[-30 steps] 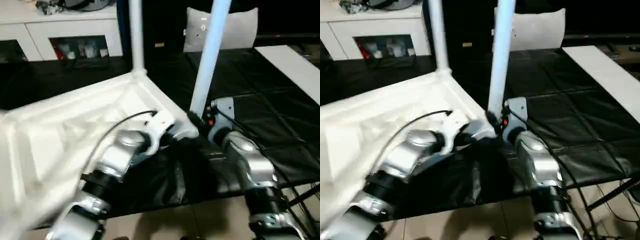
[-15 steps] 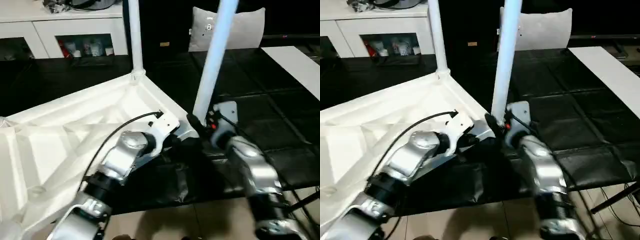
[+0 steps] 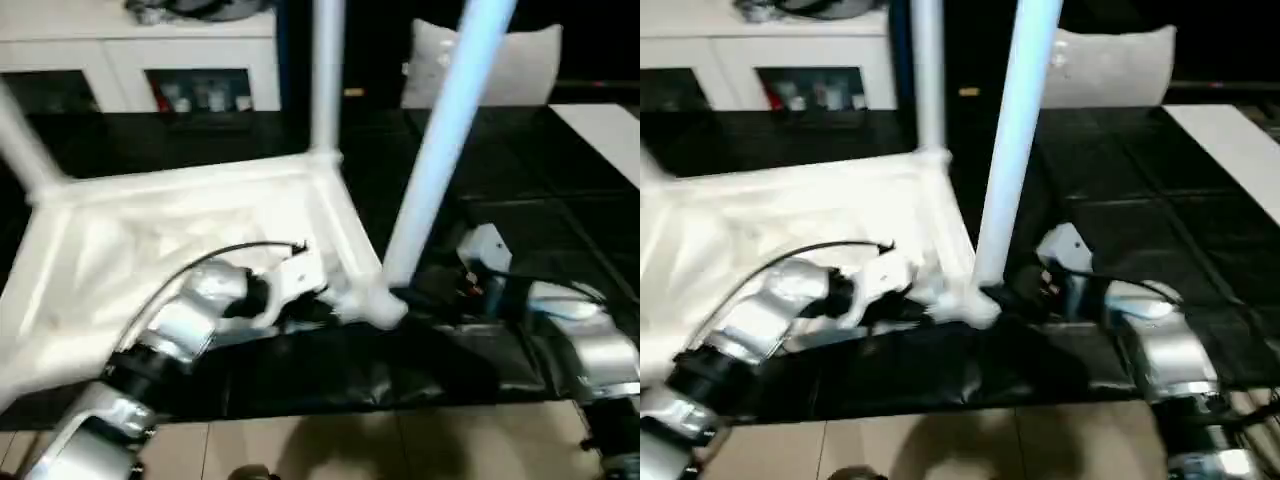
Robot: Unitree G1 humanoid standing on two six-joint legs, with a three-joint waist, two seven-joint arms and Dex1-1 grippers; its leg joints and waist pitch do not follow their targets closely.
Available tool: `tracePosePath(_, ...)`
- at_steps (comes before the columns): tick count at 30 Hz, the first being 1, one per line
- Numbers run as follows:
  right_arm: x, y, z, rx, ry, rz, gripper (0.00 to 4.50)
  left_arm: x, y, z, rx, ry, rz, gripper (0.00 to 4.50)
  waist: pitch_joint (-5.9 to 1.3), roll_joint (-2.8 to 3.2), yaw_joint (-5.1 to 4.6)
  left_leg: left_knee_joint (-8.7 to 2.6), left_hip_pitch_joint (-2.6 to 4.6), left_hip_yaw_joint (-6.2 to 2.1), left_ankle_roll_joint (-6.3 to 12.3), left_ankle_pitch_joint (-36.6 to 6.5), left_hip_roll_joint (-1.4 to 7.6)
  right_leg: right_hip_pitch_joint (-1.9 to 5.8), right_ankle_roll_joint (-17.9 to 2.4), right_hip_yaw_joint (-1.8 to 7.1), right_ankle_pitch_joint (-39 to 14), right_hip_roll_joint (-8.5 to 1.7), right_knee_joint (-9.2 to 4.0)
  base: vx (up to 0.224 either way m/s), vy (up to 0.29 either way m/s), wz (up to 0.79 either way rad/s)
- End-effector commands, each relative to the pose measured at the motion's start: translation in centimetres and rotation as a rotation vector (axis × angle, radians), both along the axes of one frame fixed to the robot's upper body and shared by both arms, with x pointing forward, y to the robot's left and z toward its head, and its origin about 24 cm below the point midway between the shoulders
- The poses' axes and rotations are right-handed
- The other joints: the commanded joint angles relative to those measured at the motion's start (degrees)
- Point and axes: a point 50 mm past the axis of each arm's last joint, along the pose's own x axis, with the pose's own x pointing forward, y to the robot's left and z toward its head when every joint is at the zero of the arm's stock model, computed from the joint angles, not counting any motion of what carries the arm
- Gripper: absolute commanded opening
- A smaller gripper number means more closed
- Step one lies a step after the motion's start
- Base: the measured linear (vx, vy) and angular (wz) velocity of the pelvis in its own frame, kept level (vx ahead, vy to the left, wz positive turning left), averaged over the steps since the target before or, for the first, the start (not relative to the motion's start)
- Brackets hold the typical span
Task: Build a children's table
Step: Rotate leg to tighten
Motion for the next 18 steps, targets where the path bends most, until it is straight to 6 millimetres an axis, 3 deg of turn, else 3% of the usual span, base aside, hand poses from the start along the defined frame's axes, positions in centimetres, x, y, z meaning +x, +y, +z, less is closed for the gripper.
tracePosePath(1,-0.4,0.2,0.6,0.001,0.013,0.104,3.98,-0.5,-0.9,0.3,0.020,-0.001,-0.145,0.00,-4.41,-0.20,-0.21,-3.65,0.24,-1.49,5.97,-4.10,4.28,4.03,-3.37,5.32,-13.25,-5.65,-3.85,0.000,0.000,0.00)
tracePosePath(3,-0.8,0.4,0.5,-0.005,0.042,0.177,3.63,-0.7,-0.6,0.4,0.034,0.013,-0.207,0.00,-4.36,-0.26,0.24,-3.66,0.27,-1.41,5.74,-4.47,4.29,3.99,-2.92,5.34,-14.43,-5.60,-3.98,0.000,0.000,0.00)
tracePosePath(9,-1.3,1.0,0.2,0.009,0.128,0.309,3.19,-1.1,-0.4,0.6,0.073,0.039,-0.330,0.00,-4.15,-0.45,0.33,-3.91,0.56,-1.33,4.52,-6.60,4.00,4.04,-0.86,5.05,-19.72,-5.50,-4.89,0.000,0.000,0.00)
tracePosePath(18,-2.0,1.2,0.1,0.019,0.200,0.390,2.45,-0.8,-0.5,0.8,0.078,0.034,-0.368,0.00,-4.23,-0.58,0.52,-3.93,0.49,-1.41,3.84,-5.66,4.06,4.02,0.19,4.96,-19.82,-5.55,-4.90,0.000,0.000,0.00)
